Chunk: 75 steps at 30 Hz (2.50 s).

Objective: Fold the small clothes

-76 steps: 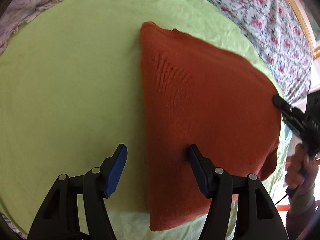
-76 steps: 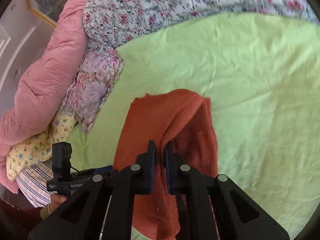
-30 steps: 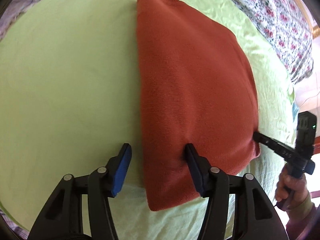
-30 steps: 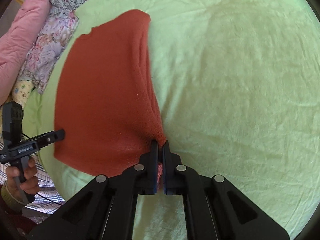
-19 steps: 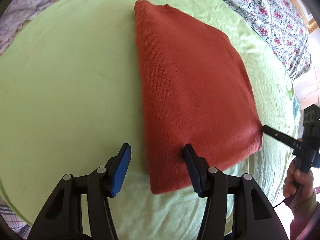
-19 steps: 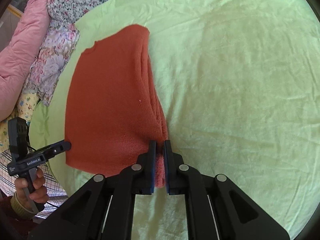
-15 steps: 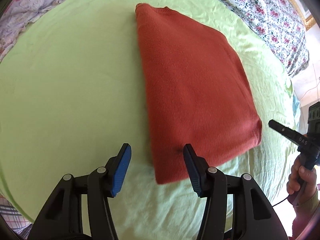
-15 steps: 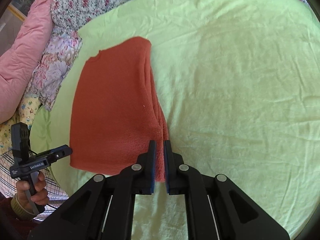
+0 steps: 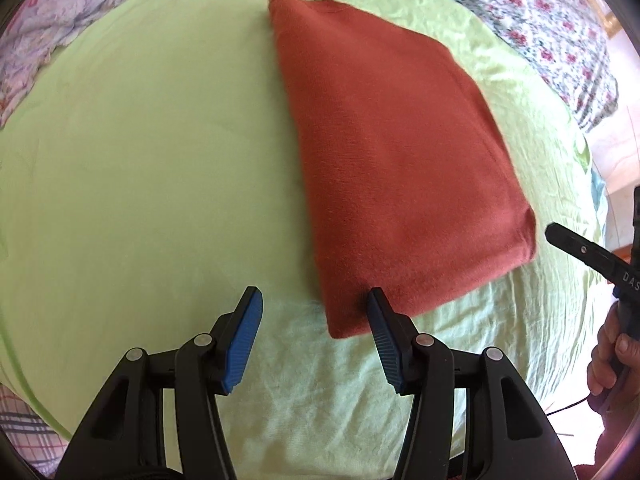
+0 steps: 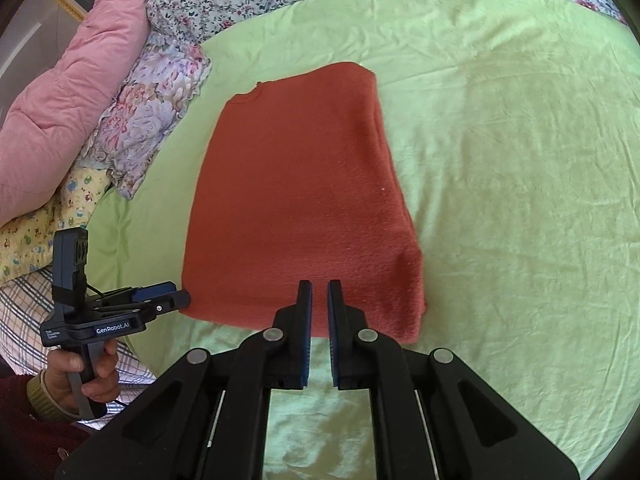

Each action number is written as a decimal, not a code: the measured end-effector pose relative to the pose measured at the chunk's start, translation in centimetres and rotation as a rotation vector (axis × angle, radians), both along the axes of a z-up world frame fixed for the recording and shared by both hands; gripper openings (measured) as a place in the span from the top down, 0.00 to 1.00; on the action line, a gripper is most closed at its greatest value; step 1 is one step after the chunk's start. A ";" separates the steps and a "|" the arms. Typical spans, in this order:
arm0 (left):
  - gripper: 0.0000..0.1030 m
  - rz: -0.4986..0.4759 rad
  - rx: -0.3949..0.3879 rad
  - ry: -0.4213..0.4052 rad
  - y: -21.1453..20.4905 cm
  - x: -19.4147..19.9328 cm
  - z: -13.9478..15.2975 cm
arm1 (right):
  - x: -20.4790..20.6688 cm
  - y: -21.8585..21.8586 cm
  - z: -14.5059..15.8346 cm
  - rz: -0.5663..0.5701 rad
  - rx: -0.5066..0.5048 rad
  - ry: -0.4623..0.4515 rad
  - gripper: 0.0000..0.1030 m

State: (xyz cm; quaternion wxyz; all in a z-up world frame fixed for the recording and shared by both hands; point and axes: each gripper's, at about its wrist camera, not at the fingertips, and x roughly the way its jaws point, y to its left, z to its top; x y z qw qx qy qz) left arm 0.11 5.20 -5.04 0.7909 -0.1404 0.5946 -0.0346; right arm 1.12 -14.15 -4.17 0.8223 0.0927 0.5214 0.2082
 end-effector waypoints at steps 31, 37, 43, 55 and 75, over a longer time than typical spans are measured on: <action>0.44 0.070 -0.089 -0.028 2.6 6.3 0.2 | 6.4 0.1 -0.5 -0.163 -0.021 -0.042 0.56; 0.36 0.116 -0.104 0.007 2.5 9.4 -1.7 | 10.1 -0.1 -2.8 -0.137 -0.010 0.003 0.91; 0.64 0.043 -0.010 -0.033 0.2 10.3 -1.2 | 10.3 -0.7 -2.7 -0.130 -0.024 -0.032 0.93; 0.50 0.052 0.021 -0.047 0.6 7.2 -0.1 | 9.3 -1.5 -1.9 -0.182 -0.019 -0.002 0.85; 0.43 -0.112 0.154 -0.109 -1.5 -5.3 2.0 | -6.5 1.7 -1.4 -0.128 -0.019 -0.051 0.61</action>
